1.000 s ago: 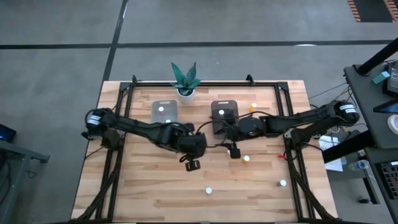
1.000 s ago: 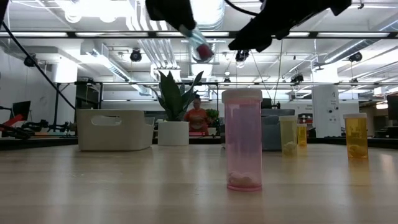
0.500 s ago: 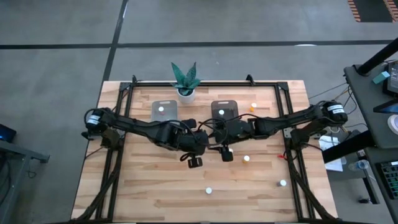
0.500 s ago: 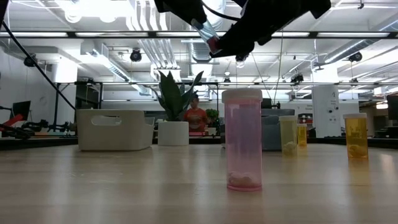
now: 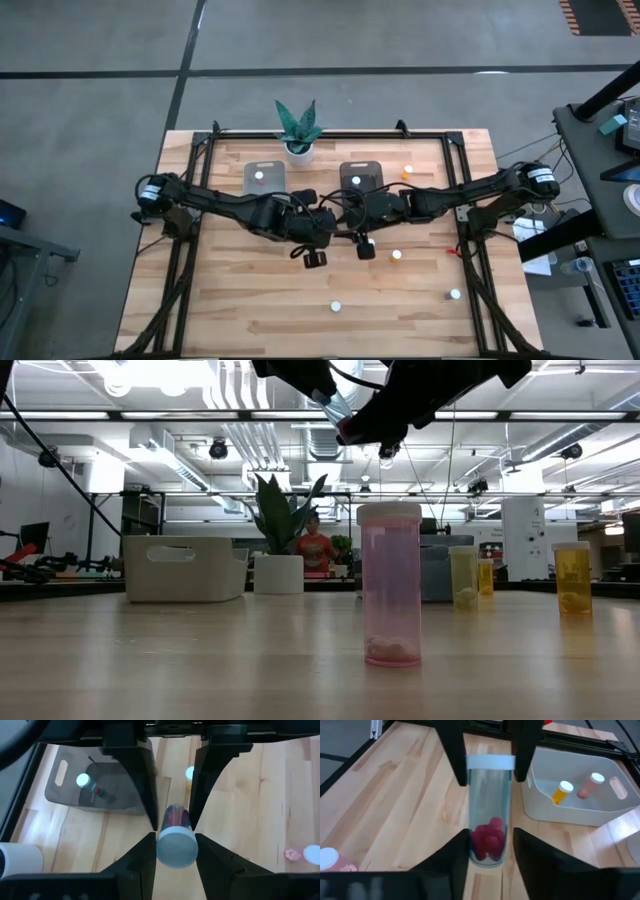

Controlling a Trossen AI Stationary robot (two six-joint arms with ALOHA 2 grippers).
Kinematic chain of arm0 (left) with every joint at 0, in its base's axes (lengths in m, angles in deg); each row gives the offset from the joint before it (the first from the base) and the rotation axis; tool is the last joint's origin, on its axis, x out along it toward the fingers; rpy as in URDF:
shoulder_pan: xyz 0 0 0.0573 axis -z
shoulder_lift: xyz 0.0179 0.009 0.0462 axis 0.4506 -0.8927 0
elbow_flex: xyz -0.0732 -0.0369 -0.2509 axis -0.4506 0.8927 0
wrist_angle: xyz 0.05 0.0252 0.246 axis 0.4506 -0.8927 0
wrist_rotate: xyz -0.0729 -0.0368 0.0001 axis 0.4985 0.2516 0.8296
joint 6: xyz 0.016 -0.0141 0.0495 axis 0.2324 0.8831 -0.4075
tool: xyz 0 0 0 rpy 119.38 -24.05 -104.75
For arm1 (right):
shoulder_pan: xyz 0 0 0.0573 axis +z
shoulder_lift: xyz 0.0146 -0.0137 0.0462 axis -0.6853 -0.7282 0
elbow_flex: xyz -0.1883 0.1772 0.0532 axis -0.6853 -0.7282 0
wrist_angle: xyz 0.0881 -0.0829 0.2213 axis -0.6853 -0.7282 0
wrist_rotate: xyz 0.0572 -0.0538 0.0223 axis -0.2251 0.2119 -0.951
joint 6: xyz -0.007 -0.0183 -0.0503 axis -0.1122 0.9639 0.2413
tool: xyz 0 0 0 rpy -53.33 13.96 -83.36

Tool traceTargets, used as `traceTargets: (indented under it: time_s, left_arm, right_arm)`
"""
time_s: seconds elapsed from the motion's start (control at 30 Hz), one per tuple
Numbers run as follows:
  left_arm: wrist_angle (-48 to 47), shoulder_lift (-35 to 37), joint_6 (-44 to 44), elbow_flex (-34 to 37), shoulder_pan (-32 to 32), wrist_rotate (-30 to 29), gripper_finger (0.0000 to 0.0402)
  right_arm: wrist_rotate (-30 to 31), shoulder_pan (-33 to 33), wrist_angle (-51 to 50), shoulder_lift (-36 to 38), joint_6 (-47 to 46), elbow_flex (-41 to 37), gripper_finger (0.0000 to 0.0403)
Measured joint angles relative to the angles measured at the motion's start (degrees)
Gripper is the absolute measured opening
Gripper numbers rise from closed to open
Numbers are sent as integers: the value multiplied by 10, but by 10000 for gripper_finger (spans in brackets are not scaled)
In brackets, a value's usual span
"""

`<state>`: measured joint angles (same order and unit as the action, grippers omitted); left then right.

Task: Pick and place medicine bottles into bin by pill shape (circle, oval)
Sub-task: Put the left blue capsule bottle into the black bin

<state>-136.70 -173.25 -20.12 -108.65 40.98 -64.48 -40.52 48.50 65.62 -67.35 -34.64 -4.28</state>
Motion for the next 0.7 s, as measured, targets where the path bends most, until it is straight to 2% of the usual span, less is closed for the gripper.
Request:
traceTargets:
  time_s: [0.2,0.47,0.7]
  left_arm:
    - [6,0,3,0,0,-2,105]
    - [13,3,-4,0,0,2,146]
    - [20,23,-62,1,0,2,193]
  right_arm:
    - [-1,0,0,0,4,0,81]
    - [2,0,1,6,19,-6,98]
    - [7,-3,-4,37,29,-27,100]
